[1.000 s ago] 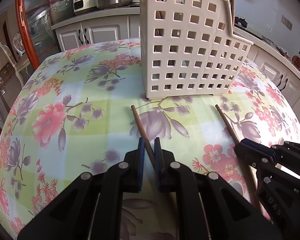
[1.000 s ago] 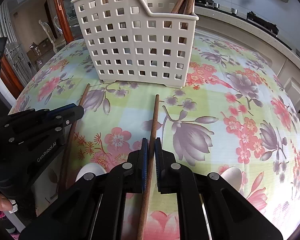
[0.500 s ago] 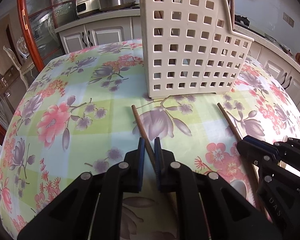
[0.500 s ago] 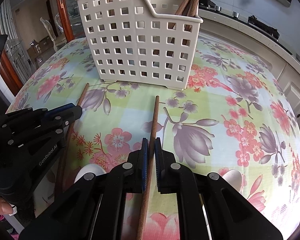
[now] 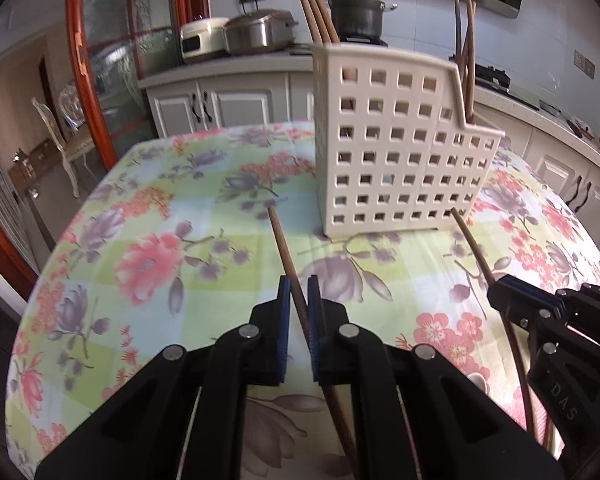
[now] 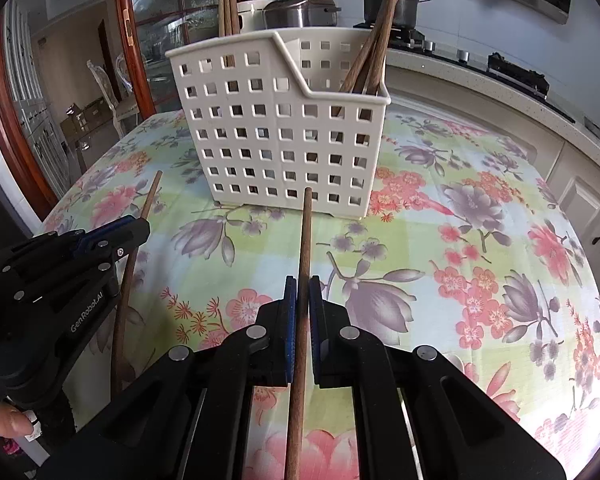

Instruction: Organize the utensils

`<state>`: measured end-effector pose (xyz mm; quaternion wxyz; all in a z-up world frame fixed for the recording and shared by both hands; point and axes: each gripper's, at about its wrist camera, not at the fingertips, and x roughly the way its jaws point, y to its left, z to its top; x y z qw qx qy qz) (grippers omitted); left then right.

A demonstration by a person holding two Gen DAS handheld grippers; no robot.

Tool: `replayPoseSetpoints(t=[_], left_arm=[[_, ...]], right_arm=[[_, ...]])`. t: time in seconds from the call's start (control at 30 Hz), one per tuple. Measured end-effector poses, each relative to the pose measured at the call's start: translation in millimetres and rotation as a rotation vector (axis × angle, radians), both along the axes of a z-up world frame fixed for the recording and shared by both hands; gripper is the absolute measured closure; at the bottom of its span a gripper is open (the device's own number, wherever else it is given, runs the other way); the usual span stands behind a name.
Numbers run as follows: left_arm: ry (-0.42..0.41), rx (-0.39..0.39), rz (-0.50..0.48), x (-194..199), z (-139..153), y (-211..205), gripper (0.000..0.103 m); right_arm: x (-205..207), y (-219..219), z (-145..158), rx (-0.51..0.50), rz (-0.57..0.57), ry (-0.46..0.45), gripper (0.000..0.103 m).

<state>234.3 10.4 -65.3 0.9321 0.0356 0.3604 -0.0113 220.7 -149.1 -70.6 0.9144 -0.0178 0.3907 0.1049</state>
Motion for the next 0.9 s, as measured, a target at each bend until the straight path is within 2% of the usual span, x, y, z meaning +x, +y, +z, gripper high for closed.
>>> replayPoseSetpoints(t=[0.2, 0.9], left_arm=[[-0.072, 0.018, 0.029, -13, 17, 2, 0.094], [-0.177, 0.045, 0.029, -37, 45, -6, 0.095]], right_arm=[[-9, 0, 15, 0.003, 0.000, -0.068, 0.097], [-30, -7, 47, 0.046, -0.011, -0.177, 0.097]])
